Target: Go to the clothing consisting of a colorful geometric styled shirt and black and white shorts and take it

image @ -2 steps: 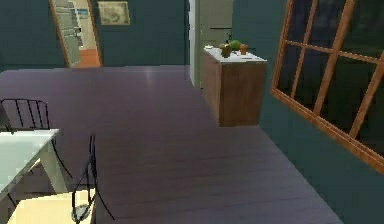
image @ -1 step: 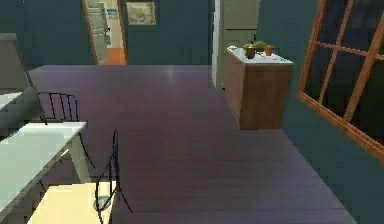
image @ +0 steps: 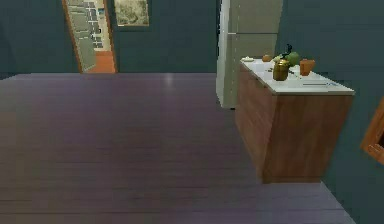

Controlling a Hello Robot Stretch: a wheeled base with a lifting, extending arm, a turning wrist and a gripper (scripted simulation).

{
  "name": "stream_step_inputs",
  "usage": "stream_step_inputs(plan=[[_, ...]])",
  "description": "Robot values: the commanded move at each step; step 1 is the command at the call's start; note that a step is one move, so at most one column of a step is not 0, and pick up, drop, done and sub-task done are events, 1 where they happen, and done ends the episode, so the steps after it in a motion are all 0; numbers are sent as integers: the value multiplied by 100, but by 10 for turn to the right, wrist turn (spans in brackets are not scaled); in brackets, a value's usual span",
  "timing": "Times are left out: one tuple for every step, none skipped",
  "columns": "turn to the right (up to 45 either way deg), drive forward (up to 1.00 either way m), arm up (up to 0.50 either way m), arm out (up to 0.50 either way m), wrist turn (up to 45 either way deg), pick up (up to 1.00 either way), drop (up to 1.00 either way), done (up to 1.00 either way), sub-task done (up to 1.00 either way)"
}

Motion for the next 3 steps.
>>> stream_step_inputs(plan=[[-90,0,0,0,0,0,0,0,0],[0,10,0,0,0,0,0,0,0],[-150,0,0,0,0,0,0,0,0]])
